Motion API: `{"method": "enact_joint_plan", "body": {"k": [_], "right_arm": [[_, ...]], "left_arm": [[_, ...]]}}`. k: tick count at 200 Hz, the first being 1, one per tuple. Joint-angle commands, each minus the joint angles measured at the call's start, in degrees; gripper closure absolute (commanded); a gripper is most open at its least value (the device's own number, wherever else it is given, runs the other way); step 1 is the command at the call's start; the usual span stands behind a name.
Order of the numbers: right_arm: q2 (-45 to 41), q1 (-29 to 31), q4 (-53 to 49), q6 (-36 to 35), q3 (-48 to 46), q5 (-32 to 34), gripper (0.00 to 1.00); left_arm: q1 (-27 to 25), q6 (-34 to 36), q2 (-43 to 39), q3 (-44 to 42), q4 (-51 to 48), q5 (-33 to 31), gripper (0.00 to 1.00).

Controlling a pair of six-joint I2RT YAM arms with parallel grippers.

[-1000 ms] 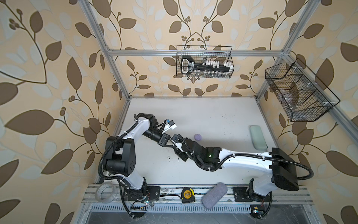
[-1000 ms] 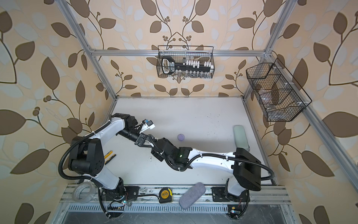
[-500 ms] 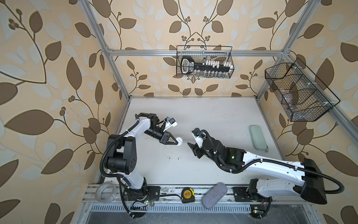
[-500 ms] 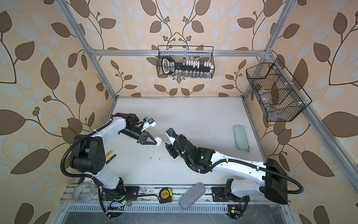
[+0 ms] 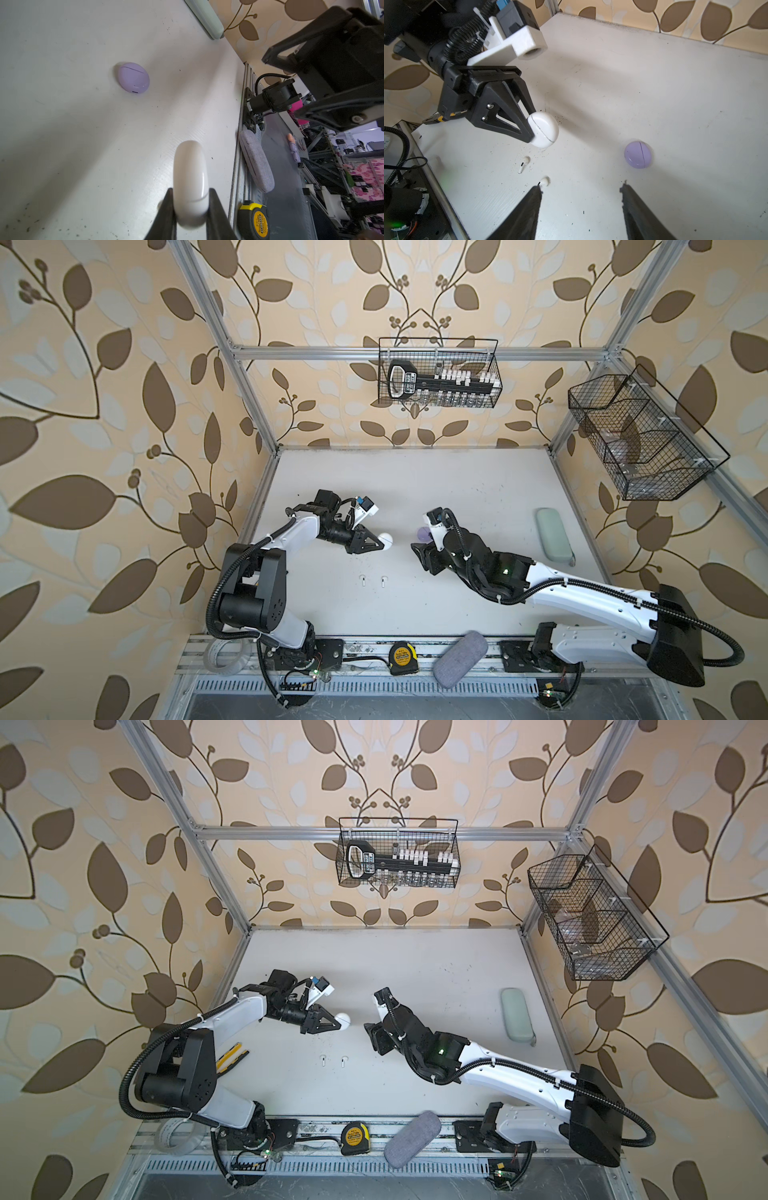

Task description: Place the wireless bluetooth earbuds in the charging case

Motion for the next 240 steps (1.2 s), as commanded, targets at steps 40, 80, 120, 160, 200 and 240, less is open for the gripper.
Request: {"method": "enact_joint_plan", "body": {"k": [40, 80, 120, 160, 200, 240], "right_arm": [[2.4, 0.1, 0.8, 4.5, -0.9, -1.1, 0.38], [3.0, 0.4, 0.8, 5.6, -0.9, -0.9, 0.38], [3.8, 1.0, 1.7, 8.2, -0.6, -1.4, 0.38], [5.1, 2.4, 1.3, 9.2, 0.3, -0.4, 0.37], [6.2, 3.0, 1.4, 9.8, 0.8, -0.1, 0.38], [6.4, 3.9, 1.9, 12.1, 1.9, -0.6, 0.38]], "left_arm": [[-0.4, -10.4, -11.0, -8.8, 23.9, -1.7, 1.00], [-1.0, -8.4, -11.4, -10.4, 25.8, -1.3, 1.00], [-3.0, -5.0, -17.1, -15.1, 28.5, -3.7, 1.00], [-3.1, 2.6, -21.5, -17.2, 22.7, -3.3, 1.00], [-3.1, 3.0, -24.2, -19.2, 23.8, -3.3, 0.99], [-3.2, 5.6, -25.0, -19.2, 21.7, -2.2, 0.98]]}}
